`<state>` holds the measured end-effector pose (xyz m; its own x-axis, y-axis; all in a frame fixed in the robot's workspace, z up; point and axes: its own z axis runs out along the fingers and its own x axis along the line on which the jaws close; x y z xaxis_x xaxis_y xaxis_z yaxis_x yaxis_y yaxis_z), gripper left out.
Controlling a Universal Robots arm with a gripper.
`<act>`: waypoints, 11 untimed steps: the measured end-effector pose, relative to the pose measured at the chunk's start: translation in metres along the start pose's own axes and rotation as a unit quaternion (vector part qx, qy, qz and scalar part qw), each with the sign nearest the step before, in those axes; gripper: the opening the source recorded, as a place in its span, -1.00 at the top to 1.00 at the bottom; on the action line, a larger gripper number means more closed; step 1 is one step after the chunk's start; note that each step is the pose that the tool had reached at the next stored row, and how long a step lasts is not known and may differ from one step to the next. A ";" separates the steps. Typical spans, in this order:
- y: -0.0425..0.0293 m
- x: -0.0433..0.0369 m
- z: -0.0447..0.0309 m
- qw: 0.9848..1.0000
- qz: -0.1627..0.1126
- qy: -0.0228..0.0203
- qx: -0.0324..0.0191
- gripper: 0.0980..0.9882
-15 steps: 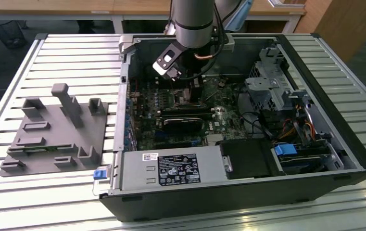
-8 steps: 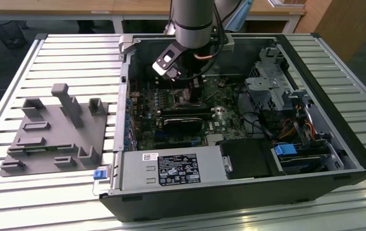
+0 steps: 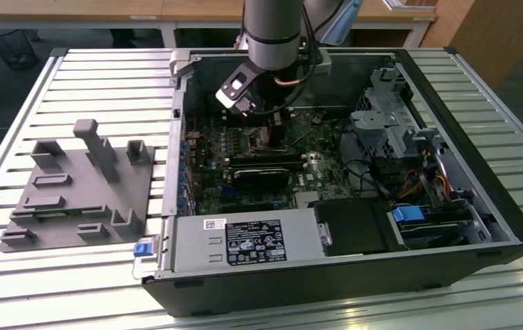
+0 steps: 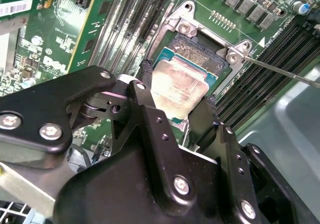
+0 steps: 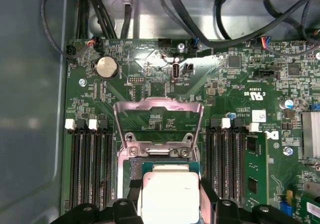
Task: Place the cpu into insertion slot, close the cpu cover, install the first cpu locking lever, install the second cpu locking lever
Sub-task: 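Place the cpu into insertion slot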
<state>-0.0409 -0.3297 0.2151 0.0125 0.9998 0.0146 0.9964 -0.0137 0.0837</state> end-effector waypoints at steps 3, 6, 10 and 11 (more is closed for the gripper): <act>-0.0010 0.0018 0.0035 1.000 0.000 -0.001 0.000 0.01; -0.0016 0.0029 0.0060 1.000 0.000 -0.002 0.000 0.01; -0.0021 0.0031 0.0074 1.000 0.000 -0.002 0.000 0.01; -0.0023 0.0032 0.0078 1.000 0.000 -0.002 0.000 0.01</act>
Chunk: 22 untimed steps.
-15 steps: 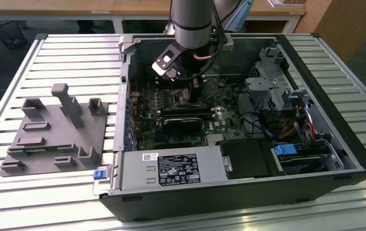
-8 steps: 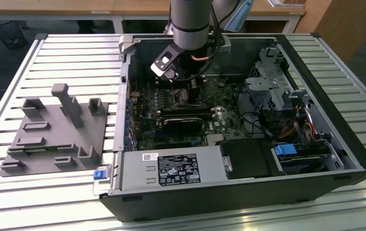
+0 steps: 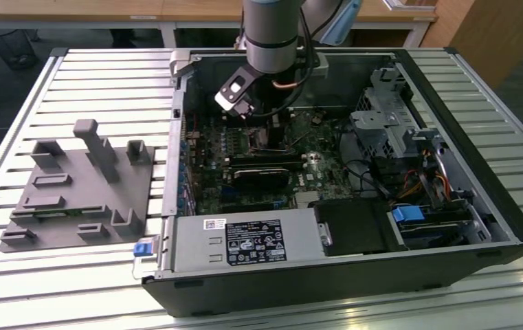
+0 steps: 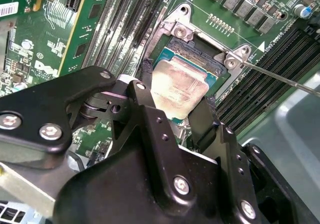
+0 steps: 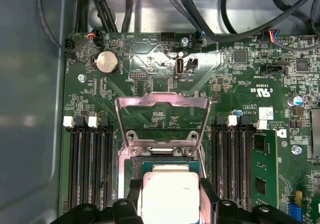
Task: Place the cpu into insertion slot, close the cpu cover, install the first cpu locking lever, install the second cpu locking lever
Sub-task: 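Place the cpu into insertion slot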
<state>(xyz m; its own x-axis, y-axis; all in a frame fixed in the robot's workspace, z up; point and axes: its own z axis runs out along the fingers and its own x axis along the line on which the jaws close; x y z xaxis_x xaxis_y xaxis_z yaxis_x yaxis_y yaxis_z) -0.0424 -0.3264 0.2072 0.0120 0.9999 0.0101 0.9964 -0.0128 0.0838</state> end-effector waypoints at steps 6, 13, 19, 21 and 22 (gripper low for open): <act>-0.0006 0.0002 0.0015 1.000 0.000 0.000 0.000 0.01; -0.0008 0.0007 0.0039 1.000 -0.001 0.000 0.000 0.01; -0.0010 0.0026 0.0067 1.000 -0.001 0.000 0.000 0.01; -0.0011 0.0029 0.0080 1.000 -0.001 0.000 0.000 0.01; -0.0012 0.0030 0.0086 1.000 -0.001 0.000 0.000 0.01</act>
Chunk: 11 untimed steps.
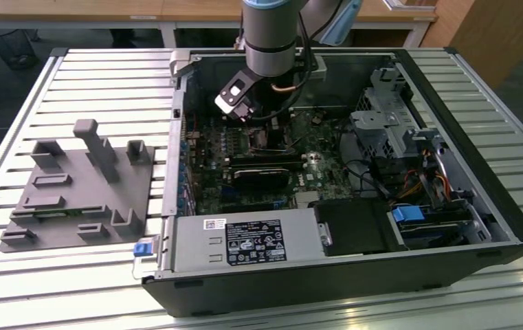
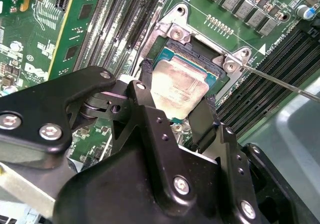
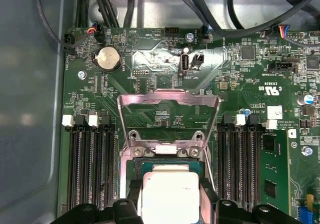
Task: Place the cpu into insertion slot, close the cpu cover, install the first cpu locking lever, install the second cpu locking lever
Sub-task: 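Place the cpu into insertion slot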
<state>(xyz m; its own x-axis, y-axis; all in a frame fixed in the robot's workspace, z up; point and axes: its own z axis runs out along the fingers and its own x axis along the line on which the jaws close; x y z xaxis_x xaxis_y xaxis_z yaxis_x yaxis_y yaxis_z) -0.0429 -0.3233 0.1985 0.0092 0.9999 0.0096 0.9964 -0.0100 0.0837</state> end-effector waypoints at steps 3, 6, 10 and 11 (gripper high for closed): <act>-0.0005 0.0001 0.0019 1.000 0.000 0.000 0.000 0.01; -0.0009 0.0001 0.0035 1.000 0.000 -0.001 0.000 0.01; -0.0010 0.0001 0.0042 1.000 0.000 -0.001 0.000 0.01; -0.0010 0.0001 0.0043 1.000 0.000 -0.001 0.000 0.01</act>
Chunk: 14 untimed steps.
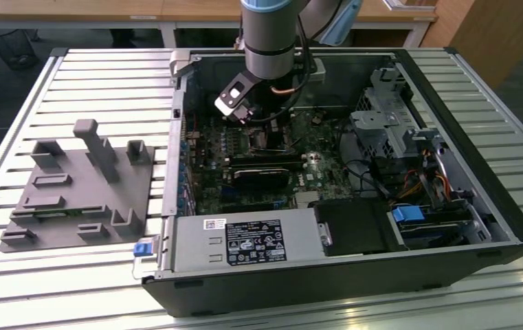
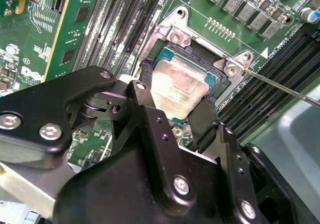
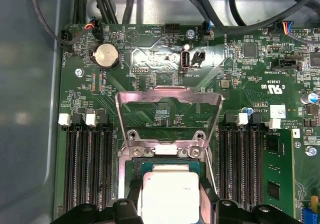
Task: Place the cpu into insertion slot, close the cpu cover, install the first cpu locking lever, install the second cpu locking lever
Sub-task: 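Place the cpu into insertion slot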
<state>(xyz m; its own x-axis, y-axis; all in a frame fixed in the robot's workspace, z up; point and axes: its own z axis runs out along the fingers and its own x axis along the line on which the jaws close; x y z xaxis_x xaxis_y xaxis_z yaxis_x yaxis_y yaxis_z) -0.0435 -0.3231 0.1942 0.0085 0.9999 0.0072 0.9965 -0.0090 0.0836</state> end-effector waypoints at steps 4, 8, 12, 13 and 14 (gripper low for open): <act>0.0000 0.0000 0.0001 1.000 0.000 0.000 0.000 0.01; 0.0000 0.0001 0.0001 1.000 0.000 0.000 0.000 -0.15; 0.0000 0.0017 0.0001 1.000 0.000 0.000 0.000 -0.15; 0.0000 0.0024 0.0002 1.000 0.000 0.000 0.000 -0.15; 0.0000 0.0029 0.0002 1.000 0.000 0.000 0.000 -0.15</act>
<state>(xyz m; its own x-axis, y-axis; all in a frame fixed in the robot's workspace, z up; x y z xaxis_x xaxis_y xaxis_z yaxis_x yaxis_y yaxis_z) -0.0435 -0.3202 0.1940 0.0085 0.9999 0.0073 0.9964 -0.0091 0.0837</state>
